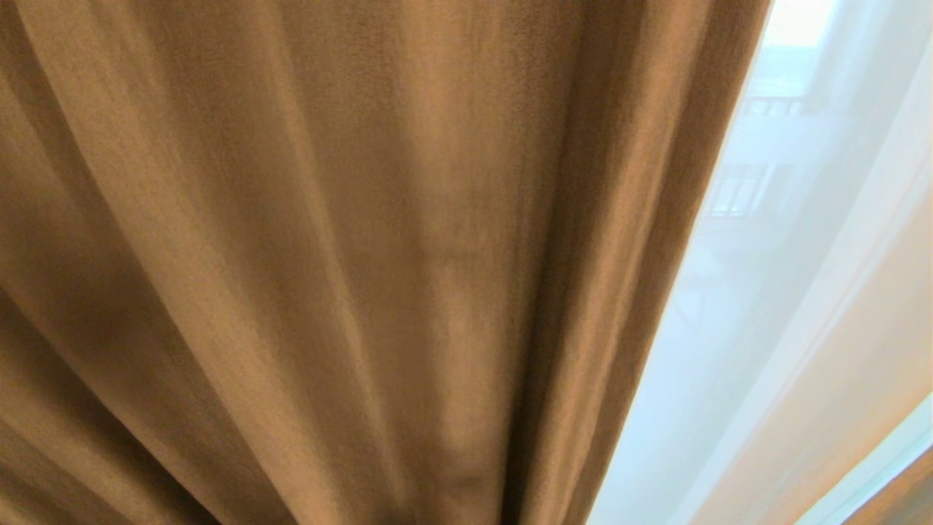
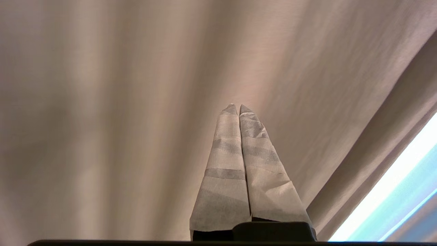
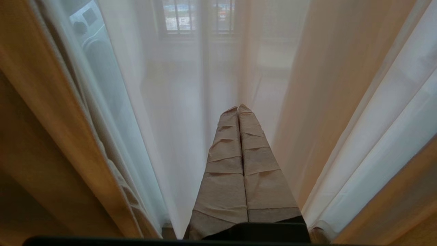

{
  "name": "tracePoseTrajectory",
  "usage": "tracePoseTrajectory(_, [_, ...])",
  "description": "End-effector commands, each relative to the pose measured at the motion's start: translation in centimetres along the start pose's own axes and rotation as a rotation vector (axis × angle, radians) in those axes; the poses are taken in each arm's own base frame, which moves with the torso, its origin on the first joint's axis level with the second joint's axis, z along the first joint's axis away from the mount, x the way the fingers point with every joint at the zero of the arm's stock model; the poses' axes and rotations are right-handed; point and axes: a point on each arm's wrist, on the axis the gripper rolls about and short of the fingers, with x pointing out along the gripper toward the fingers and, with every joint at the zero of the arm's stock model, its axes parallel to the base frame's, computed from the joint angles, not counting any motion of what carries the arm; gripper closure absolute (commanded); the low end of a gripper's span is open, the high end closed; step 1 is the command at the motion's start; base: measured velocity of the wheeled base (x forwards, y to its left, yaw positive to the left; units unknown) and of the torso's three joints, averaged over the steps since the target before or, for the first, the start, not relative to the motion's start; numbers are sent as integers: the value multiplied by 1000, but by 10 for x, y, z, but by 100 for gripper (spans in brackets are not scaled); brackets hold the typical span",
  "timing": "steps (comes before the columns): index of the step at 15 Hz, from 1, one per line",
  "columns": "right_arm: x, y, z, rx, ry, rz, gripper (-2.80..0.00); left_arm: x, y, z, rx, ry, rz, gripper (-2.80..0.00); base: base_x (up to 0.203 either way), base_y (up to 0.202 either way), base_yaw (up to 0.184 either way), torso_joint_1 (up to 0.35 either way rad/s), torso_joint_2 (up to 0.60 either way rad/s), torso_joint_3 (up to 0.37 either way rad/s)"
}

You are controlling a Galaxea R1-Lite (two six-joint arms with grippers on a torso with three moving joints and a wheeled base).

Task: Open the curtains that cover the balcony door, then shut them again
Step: Close the outer curtains on both sides

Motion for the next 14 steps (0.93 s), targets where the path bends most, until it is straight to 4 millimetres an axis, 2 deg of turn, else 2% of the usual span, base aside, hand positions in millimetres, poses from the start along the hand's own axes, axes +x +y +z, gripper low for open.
tracePoseTrajectory(1, [0,0,0,-1,2,1,0,-7,-3,-1,10,-14,4,0,0,0,0,0,0,0])
tracePoseTrajectory(7, [0,0,0,-1,1,1,0,-16,-2,-17,55,2,26,0,0,0,0,0,0,0])
tracePoseTrajectory(10, [0,0,0,-1,1,1,0,-35,-3,-39,58,88,26,0,0,0,0,0,0,0])
tracePoseTrajectory(14, [0,0,0,-1,1,0,0,-50,8,-66,165,186,145,0,0,0,0,0,0,0])
